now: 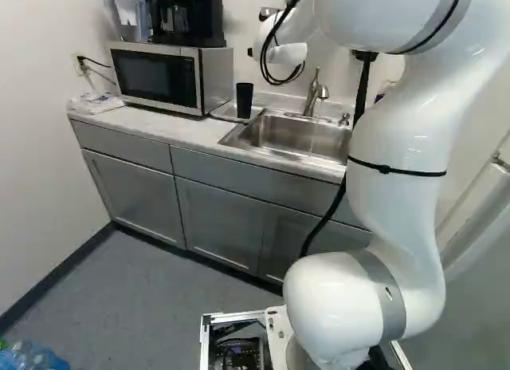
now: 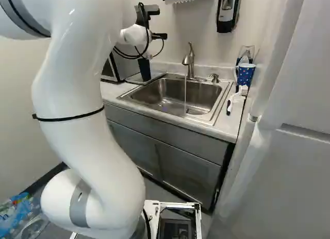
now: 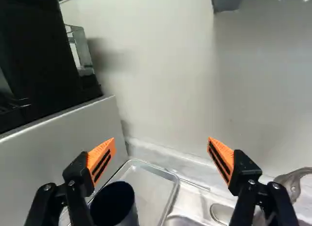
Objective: Rinse the cup and place it in the tray
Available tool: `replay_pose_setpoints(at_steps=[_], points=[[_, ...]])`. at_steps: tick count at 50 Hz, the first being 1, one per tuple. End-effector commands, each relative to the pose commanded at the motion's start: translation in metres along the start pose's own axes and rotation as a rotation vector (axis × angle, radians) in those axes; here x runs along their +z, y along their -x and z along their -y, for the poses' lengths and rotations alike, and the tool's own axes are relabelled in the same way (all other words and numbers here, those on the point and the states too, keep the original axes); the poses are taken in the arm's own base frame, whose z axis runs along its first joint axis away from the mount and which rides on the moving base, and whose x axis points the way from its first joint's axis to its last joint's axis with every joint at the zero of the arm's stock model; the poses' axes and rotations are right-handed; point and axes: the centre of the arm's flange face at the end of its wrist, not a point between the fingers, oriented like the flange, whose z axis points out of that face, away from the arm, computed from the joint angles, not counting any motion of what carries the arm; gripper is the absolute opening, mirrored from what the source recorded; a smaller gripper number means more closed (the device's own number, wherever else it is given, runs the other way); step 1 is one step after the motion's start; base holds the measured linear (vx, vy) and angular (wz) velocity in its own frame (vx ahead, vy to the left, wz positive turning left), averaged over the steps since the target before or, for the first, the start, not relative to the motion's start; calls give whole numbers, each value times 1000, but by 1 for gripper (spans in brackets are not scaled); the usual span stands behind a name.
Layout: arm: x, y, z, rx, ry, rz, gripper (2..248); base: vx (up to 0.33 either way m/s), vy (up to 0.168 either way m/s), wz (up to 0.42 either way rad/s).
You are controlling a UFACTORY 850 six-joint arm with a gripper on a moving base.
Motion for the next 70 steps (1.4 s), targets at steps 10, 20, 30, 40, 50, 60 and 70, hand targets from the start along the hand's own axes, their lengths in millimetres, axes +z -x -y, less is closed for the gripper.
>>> replay_pose_setpoints(at_steps=[10, 20, 30, 40, 50, 60, 70], points=[[-5, -9, -12, 2, 18, 6, 247, 0, 0, 0], [-10, -12, -25, 4, 37, 26, 247, 0, 0, 0], [-14, -10, -38, 6, 58, 52, 247, 0, 0, 0], [-15, -9, -52, 9, 80, 69, 247, 0, 0, 0], [-12, -8, -65, 11, 100, 76, 247, 0, 0, 0], [0, -8, -75, 13, 114, 72, 247, 0, 0, 0], [8, -8, -87, 14, 131, 68, 247, 0, 0, 0]])
